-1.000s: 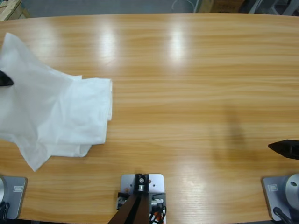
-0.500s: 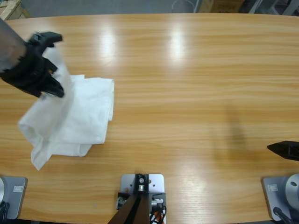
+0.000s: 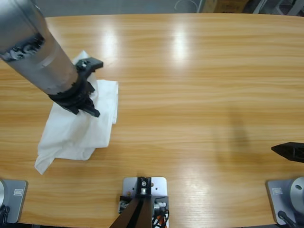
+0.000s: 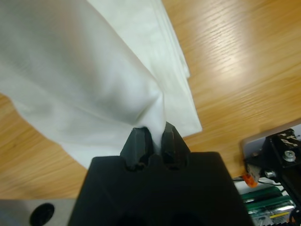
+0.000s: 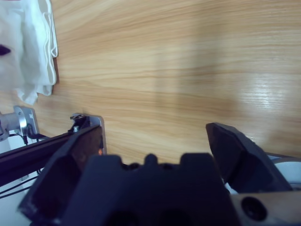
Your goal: Fold clothes
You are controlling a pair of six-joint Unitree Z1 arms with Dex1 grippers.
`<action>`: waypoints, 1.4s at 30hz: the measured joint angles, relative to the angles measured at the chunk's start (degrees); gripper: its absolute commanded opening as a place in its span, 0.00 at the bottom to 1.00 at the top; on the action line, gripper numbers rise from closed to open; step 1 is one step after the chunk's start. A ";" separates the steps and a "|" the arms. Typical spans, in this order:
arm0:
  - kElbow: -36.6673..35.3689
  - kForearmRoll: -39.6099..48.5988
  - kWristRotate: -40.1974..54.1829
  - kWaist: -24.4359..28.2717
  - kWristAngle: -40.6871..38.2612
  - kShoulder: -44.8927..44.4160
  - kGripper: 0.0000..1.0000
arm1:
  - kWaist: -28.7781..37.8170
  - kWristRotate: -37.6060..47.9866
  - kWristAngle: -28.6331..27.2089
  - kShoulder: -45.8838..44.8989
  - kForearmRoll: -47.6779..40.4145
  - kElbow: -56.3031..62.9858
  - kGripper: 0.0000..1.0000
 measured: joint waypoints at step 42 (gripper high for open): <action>34.70 -25.87 -17.15 -4.93 8.06 -34.63 0.93 | 0.02 -12.47 0.40 18.73 -5.61 -13.73 0.04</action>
